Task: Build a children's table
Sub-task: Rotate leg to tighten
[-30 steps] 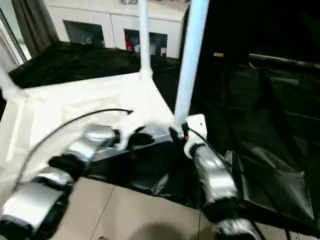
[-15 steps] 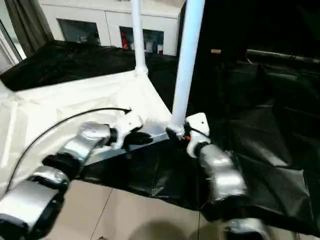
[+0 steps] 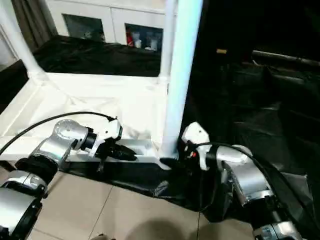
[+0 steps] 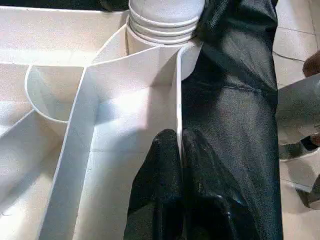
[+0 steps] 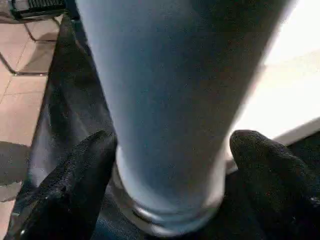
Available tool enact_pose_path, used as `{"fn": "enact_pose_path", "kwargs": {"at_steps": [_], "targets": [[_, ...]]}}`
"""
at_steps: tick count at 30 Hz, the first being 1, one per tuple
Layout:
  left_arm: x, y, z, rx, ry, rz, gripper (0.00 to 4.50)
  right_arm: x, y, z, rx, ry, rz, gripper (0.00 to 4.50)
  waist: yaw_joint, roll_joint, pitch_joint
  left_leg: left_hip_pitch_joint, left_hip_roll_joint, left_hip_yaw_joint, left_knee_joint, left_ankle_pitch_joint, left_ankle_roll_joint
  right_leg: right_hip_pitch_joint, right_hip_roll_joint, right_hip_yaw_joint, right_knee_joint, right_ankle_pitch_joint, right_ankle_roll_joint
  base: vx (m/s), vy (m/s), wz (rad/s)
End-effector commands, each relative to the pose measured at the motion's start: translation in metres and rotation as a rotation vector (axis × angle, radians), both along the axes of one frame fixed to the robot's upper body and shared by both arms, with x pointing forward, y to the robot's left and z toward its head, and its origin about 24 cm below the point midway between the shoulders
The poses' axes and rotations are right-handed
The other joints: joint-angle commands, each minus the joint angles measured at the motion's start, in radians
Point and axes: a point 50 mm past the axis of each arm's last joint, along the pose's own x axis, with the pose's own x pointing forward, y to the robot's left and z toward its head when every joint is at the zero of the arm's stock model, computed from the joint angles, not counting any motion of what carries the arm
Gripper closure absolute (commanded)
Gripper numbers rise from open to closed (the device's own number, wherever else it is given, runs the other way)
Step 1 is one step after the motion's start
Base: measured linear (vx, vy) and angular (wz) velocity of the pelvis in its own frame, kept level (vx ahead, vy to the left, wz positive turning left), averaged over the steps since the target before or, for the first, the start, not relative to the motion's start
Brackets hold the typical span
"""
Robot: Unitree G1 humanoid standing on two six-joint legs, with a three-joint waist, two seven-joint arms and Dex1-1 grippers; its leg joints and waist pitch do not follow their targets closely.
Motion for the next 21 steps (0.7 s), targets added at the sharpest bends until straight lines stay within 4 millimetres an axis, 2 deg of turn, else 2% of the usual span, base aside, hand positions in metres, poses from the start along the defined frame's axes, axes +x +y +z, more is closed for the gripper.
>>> {"fn": "enact_pose_path", "kwargs": {"at_steps": [1,5,8,13,16,18,21], "targets": [[-0.001,-0.005,0.000,-0.014,-0.006,-0.012,4.50,0.003,0.001,0.004,-0.007,-0.011,0.018,0.80,0.001,-0.013,-0.067,0.012,0.030,-0.002,-0.066,-0.161,0.061,0.052,-0.067,0.044,-0.059,-0.159,-0.241,0.000,0.000,0.00],[-0.001,-0.004,0.000,-0.015,-0.006,-0.005,4.50,0.003,0.004,0.003,0.006,-0.004,0.021,1.08,0.003,-0.015,-0.069,0.012,0.029,-0.002,-0.065,-0.143,0.068,0.052,-0.066,0.043,-0.055,-0.129,-0.245,0.000,0.000,0.00],[-0.003,-0.003,0.000,-0.013,-0.002,-0.007,4.50,0.002,0.004,0.002,0.015,-0.002,0.021,1.31,0.004,-0.017,-0.068,0.011,0.030,-0.003,-0.065,-0.148,0.066,0.053,-0.067,0.043,-0.055,-0.142,-0.242,0.000,0.000,0.00],[-0.003,-0.002,-0.001,-0.008,0.005,-0.004,4.50,0.000,0.005,-0.002,0.016,0.013,0.028,1.71,0.004,-0.016,-0.070,0.011,0.028,-0.002,-0.064,-0.133,0.068,0.053,-0.065,0.043,-0.053,-0.120,-0.243,0.000,0.000,0.00],[-0.003,-0.001,-0.002,-0.009,0.007,0.005,4.50,0.000,0.005,-0.004,0.022,0.016,0.010,1.78,0.004,-0.014,-0.070,0.011,0.028,-0.002,-0.063,-0.134,0.070,0.053,-0.065,0.042,-0.053,-0.116,-0.246,0.000,0.000,0.00],[0.000,-0.006,-0.005,-0.018,-0.013,0.062,4.50,0.004,0.007,-0.011,0.054,0.011,-0.101,1.81,0.003,-0.007,-0.070,0.011,0.027,-0.002,-0.063,-0.140,0.064,0.052,-0.065,0.043,-0.054,-0.118,-0.248,0.000,0.000,0.00],[0.002,-0.010,-0.007,-0.019,-0.029,0.104,4.50,0.006,0.009,-0.014,0.070,0.005,-0.171,1.82,-0.005,-0.011,-0.066,0.013,0.025,-0.005,-0.068,-0.189,0.035,0.051,-0.066,0.042,-0.063,-0.195,-0.233,0.000,0.000,0.00]]}}
